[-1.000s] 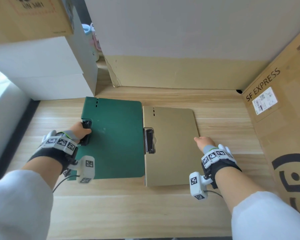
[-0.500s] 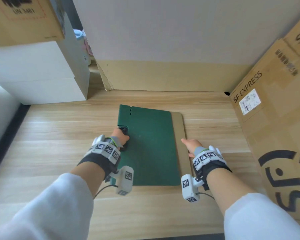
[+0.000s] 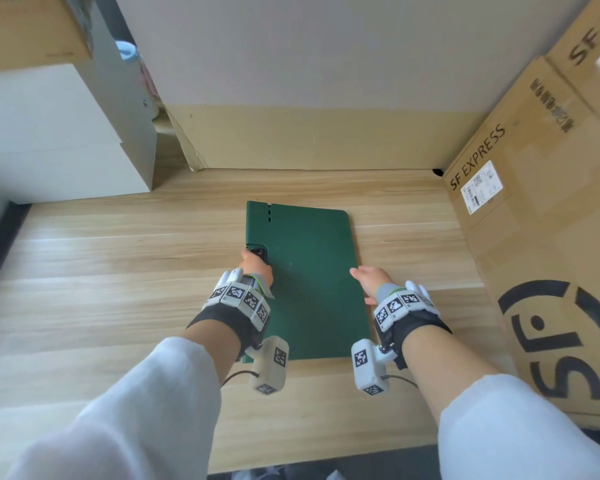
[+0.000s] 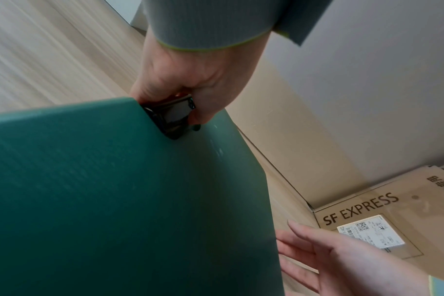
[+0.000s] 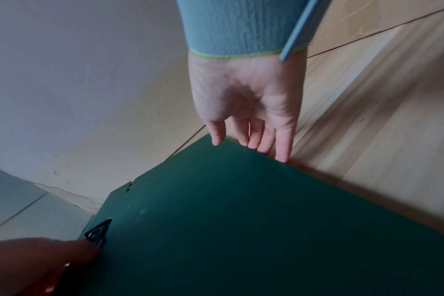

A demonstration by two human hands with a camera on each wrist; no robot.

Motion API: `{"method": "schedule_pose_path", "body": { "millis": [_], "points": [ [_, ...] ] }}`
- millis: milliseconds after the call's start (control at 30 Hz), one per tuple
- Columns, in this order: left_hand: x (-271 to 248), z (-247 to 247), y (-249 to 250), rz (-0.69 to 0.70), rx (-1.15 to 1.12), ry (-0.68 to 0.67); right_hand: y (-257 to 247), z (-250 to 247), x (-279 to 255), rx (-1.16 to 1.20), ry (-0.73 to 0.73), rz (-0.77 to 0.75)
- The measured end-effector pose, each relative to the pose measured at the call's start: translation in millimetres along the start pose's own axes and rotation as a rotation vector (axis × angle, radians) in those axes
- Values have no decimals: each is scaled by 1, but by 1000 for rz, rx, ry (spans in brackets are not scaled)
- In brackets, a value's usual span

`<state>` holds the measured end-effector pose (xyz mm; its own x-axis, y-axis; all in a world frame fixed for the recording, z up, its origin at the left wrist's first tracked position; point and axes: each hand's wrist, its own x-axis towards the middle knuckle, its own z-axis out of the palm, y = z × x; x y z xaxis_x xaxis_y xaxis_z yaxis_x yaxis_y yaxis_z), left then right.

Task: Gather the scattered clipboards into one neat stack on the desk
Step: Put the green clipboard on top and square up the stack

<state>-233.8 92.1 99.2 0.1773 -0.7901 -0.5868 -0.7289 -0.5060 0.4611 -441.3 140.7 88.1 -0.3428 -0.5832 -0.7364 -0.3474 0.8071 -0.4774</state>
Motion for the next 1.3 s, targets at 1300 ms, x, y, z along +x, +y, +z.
{"method": "schedule_pose_path", "body": {
  "millis": [1300],
  "points": [
    [25, -119, -1, 445, -576, 73, -90, -11, -34, 333, 41, -570]
  ]
}}
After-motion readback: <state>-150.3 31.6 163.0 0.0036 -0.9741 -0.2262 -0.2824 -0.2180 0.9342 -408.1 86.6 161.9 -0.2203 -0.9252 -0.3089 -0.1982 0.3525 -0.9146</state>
